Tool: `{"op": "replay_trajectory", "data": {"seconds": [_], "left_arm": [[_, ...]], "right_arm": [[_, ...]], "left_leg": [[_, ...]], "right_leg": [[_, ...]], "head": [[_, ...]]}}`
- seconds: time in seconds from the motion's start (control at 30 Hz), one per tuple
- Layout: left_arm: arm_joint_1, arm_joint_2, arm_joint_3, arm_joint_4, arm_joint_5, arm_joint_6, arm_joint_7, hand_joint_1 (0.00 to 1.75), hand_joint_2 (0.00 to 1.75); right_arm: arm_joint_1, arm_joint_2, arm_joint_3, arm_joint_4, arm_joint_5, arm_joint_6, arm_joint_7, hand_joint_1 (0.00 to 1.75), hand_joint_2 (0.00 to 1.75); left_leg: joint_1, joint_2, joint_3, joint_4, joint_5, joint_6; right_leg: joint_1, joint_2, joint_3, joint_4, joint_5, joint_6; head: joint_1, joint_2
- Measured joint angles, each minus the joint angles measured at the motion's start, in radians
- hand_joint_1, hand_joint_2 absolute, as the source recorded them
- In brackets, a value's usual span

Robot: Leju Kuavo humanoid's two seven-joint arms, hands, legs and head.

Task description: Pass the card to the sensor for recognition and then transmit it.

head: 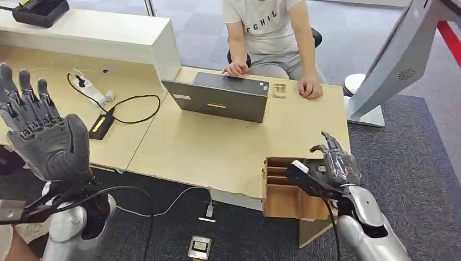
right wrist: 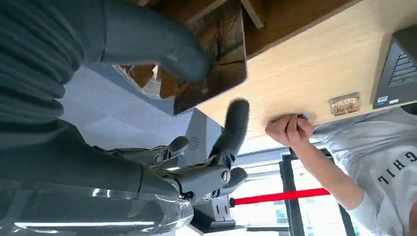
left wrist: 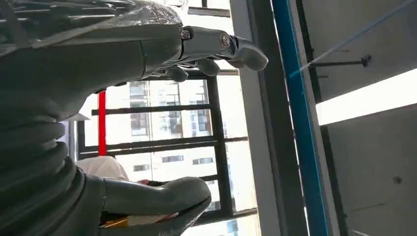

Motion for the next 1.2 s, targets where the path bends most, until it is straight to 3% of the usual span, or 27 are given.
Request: {"op": "replay_trajectory", "data": {"seconds": [0.27, 0.47, 0.6, 0.67, 0.73, 0.77, 0.8, 0.83, 1.2], "left_arm": [[0.022, 0.006, 0.002, -0.018, -0.003, 0.014, 0.0, 0.0, 1.75], [0.032, 0.01, 0.002, -0.026, -0.003, 0.02, 0.0, 0.0, 1.75], [0.034, 0.015, 0.001, -0.034, -0.006, 0.029, 0.0, 0.0, 1.75], [0.035, 0.016, 0.001, -0.036, -0.006, 0.029, 0.002, 0.0, 1.75], [0.035, 0.018, 0.001, -0.039, -0.006, 0.032, 0.004, 0.0, 1.75], [0.035, 0.018, 0.001, -0.042, -0.006, 0.032, 0.005, 0.0, 1.75], [0.035, 0.019, 0.001, -0.042, -0.007, 0.035, 0.006, 0.0, 1.75], [0.035, 0.021, 0.0, -0.042, -0.007, 0.037, 0.006, 0.0, 1.75], [0.034, 0.025, -0.002, -0.047, -0.006, 0.064, 0.01, 0.0, 1.75]], "right_arm": [[0.019, -0.014, -0.009, -0.047, -0.012, 0.013, 0.0, 1.71, 1.75], [0.034, -0.022, -0.009, -0.073, -0.021, 0.03, 0.0, 1.68, 1.75], [0.044, -0.023, -0.008, -0.083, -0.028, 0.034, 0.0, 1.54, 1.75], [0.046, -0.023, -0.008, -0.086, -0.031, 0.035, 0.002, 1.57, 1.75], [0.048, -0.023, -0.008, -0.087, -0.032, 0.035, 0.002, 1.4, 1.75], [0.049, -0.023, -0.008, -0.089, -0.032, 0.035, 0.003, 1.19, 1.75], [0.049, -0.023, -0.008, -0.091, -0.032, 0.035, 0.003, 0.49, 1.75], [0.049, -0.023, -0.008, -0.092, -0.032, 0.035, 0.003, 0.0, 1.75], [0.048, -0.037, -0.022, -0.12, -0.018, 0.009, 0.044, 0.0, 1.75]], "left_leg": [[0.0, 0.0, 0.0, 0.0, 0.0, 0.0], [0.0, 0.0, 0.0, 0.0, 0.0, 0.0], [0.0, 0.0, 0.0, 0.0, 0.0, 0.0], [0.0, 0.0, 0.0, 0.0, 0.0, 0.0], [0.0, 0.0, 0.0, 0.0, 0.0, 0.0], [0.0, 0.0, 0.0, 0.0, 0.0, 0.0], [0.0, 0.0, 0.0, 0.0, 0.0, 0.0], [0.0, 0.0, 0.0, 0.0, 0.0, 0.0], [0.0, 0.0, 0.001, 0.0, 0.0, 0.0]], "right_leg": [[0.0, 0.0, 0.0, 0.0, 0.0, 0.0], [0.0, 0.0, 0.0, 0.0, 0.0, 0.0], [0.0, 0.0, 0.0, 0.0, 0.0, 0.0], [0.0, 0.0, 0.0, 0.0, 0.0, 0.0], [0.0, 0.0, 0.0, 0.0, 0.0, 0.0], [0.0, 0.0, 0.0, 0.0, 0.0, 0.0], [0.0, 0.0, 0.0, 0.0, 0.0, 0.0], [0.0, 0.0, 0.0, 0.0, 0.0, 0.0], [0.0, 0.0, 0.001, 0.0, 0.0, 0.0]], "head": [[0.0, 0.0], [0.0, 0.0], [0.0, 0.0], [0.0, 0.0], [0.0, 0.0], [0.0, 0.0], [0.0, 0.0], [0.0, 0.0], [0.0, 0.0]]}}
